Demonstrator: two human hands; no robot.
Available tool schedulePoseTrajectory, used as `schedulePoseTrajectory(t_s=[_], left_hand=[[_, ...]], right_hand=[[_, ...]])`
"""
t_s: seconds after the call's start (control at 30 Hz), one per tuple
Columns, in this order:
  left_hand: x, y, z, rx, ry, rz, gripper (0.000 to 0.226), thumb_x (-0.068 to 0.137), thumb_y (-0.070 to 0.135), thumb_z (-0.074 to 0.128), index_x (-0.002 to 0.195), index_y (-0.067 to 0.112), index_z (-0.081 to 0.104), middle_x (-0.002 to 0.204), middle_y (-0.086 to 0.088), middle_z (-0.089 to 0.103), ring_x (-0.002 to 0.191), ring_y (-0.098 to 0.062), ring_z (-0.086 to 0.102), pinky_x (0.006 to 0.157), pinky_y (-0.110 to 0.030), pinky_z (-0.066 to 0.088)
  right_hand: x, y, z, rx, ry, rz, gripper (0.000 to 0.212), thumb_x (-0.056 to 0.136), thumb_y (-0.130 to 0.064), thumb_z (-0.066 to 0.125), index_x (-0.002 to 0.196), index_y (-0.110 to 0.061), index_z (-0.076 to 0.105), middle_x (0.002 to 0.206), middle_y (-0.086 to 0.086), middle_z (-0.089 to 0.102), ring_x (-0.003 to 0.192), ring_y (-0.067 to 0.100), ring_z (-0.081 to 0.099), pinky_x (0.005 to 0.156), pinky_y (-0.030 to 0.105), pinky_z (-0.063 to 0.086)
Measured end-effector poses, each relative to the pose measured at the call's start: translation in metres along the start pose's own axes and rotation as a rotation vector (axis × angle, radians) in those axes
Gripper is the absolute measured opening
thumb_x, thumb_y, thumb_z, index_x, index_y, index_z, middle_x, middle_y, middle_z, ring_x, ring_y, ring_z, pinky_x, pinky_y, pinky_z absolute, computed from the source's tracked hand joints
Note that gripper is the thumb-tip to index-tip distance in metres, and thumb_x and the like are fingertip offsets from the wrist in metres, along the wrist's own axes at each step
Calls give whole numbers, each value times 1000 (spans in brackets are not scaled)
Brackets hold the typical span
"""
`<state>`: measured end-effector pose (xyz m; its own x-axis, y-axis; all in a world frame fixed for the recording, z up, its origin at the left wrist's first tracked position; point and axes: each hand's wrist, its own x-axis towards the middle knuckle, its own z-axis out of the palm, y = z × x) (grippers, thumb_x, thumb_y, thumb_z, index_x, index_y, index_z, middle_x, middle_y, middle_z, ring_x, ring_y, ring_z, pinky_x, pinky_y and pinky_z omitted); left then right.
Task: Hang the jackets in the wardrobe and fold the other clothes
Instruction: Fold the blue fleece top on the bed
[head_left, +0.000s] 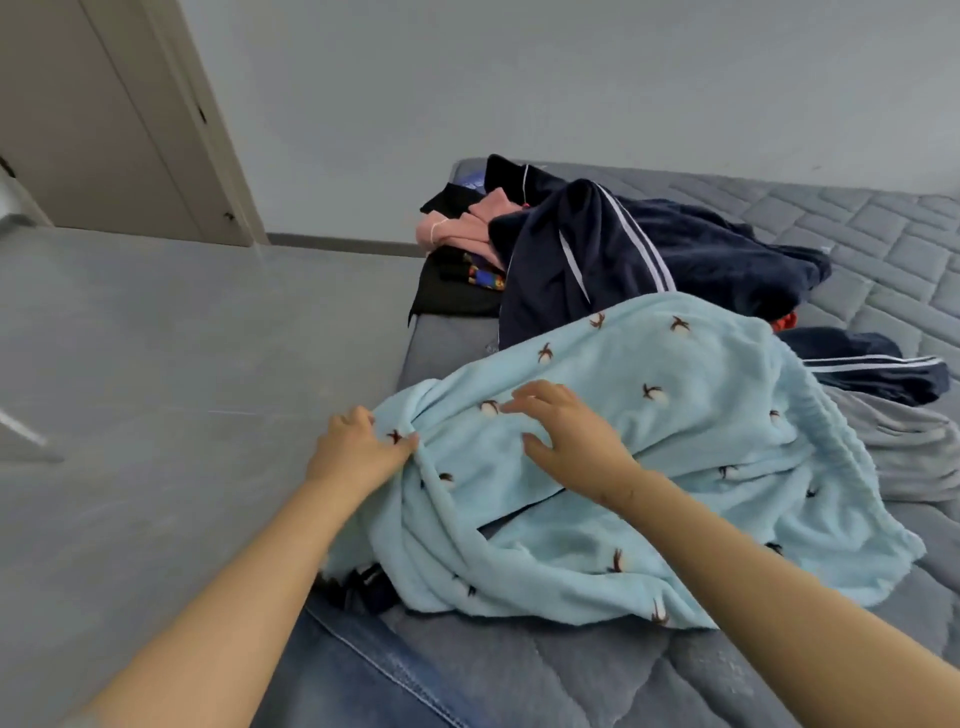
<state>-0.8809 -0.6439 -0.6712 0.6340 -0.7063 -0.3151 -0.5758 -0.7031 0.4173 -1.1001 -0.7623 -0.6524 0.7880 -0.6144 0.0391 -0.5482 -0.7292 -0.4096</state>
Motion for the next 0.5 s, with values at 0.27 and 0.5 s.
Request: schedulePoseTrajectory(t_s=[0.27, 0.5], left_hand=[[54, -29, -12, -226, 106, 4, 20, 96, 23, 47, 92, 8, 60, 99, -14, 64, 94, -35, 59, 76, -37, 44], [78, -105, -59, -1921, 193, -379, 21, 103, 14, 43, 109, 4, 60, 101, -7, 68, 94, -21, 65, 80, -39, 51]], right_hand=[[127, -14, 53, -349, -261, 1, 49, 91, -46, 57, 135, -26, 48, 128, 0, 58, 125, 22, 47, 111, 35, 18], [143, 19, 34, -310, 149, 202, 17, 95, -20, 49, 104, -10, 59, 103, 8, 58, 90, 35, 57, 82, 39, 34]])
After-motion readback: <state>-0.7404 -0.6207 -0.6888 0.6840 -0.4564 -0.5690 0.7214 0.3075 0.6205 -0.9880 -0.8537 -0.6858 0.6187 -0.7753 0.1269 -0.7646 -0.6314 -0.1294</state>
